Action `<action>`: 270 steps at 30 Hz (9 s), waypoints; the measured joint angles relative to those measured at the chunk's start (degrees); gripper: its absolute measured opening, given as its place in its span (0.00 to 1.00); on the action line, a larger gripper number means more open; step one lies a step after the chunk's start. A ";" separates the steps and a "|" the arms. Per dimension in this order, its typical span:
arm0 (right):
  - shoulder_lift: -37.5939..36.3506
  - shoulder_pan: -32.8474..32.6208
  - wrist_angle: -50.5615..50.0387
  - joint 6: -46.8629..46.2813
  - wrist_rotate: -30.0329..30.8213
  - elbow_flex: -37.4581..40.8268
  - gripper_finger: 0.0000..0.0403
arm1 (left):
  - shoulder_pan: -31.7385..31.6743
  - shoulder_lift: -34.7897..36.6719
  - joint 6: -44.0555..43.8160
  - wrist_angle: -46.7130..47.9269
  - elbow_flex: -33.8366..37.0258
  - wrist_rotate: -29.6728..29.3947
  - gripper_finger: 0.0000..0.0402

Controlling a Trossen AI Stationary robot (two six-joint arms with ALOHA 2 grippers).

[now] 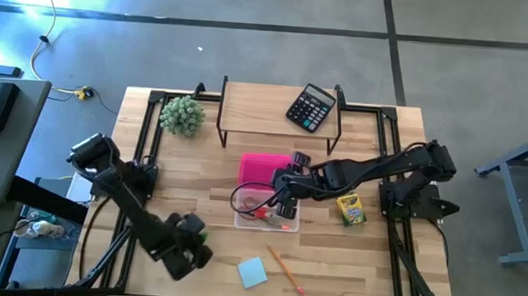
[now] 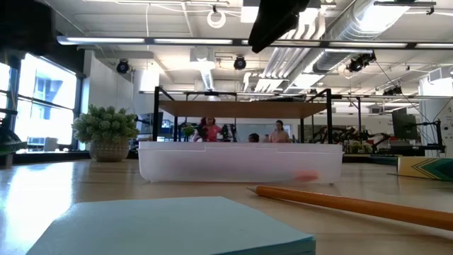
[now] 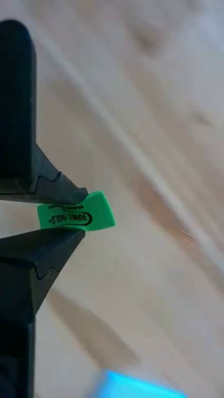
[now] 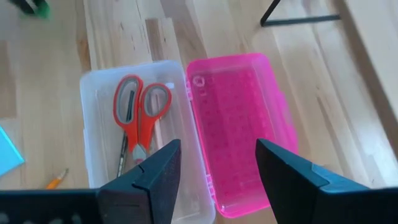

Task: Pack school essentials
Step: Put the green eraser into the supply box, then put the orange pencil into the supply box, then put the crayon box into the supply box

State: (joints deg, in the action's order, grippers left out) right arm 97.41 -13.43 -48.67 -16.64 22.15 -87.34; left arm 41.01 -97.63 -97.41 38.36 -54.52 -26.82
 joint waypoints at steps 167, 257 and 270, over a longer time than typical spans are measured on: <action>27.21 -25.45 -4.65 -43.02 -3.00 -10.53 0.01 | -12.85 12.31 46.82 -5.20 -2.14 8.29 0.39; -11.52 -9.57 -28.91 -44.60 6.77 14.58 0.36 | -10.03 12.31 49.60 -5.35 -2.16 9.00 0.39; -29.61 -9.57 -30.40 -52.36 4.53 20.79 0.36 | -11.97 12.31 49.57 -5.74 -2.16 7.68 0.39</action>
State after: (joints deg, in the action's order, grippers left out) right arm 67.79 -23.00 -79.07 -69.00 26.68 -66.54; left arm 29.04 -85.32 -47.83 32.62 -56.69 -19.14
